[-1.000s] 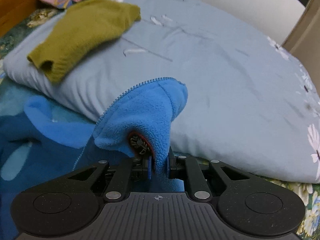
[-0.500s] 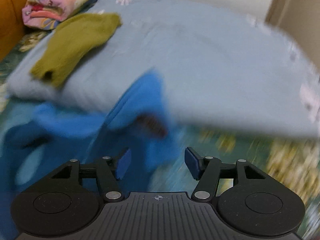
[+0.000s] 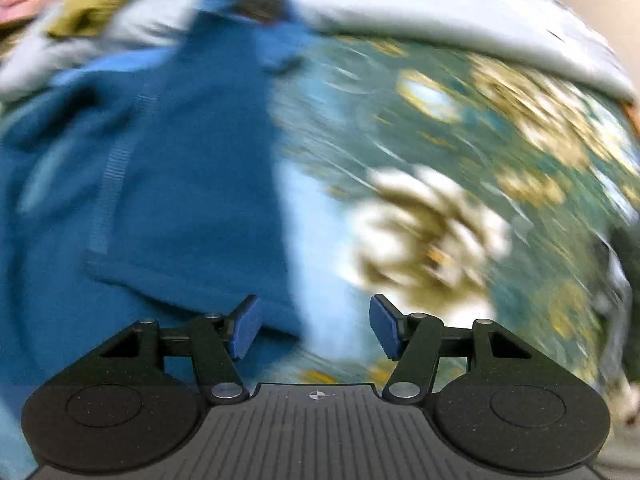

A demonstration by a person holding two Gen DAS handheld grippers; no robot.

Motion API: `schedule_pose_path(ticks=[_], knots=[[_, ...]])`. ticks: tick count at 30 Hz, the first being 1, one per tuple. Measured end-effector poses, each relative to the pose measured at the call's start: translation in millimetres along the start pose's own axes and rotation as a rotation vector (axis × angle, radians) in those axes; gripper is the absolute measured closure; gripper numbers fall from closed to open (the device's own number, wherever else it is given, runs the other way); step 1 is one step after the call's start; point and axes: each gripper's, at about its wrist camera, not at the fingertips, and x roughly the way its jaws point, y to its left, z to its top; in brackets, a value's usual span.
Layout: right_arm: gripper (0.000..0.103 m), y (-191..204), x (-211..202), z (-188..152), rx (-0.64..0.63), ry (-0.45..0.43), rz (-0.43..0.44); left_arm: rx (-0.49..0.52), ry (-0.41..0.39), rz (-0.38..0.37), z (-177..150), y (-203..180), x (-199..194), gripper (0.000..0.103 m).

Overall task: Fold clothes
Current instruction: 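Lay the jacket flat on the bedspread and open both grippers, then grasp the jacket's zipper edge with the left gripper and smooth it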

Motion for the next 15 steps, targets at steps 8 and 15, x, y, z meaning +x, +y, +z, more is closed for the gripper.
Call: schedule_pose_path(ticks=[8,15], knots=[[0.046,1,35,-14,-0.007,0.030,0.064,0.084,0.041,0.026,-11,2,0,0.053],[0.088,14,37,-11,0.040,-0.034,0.156,0.138,0.027,0.013,-12,-8,-3,0.051]])
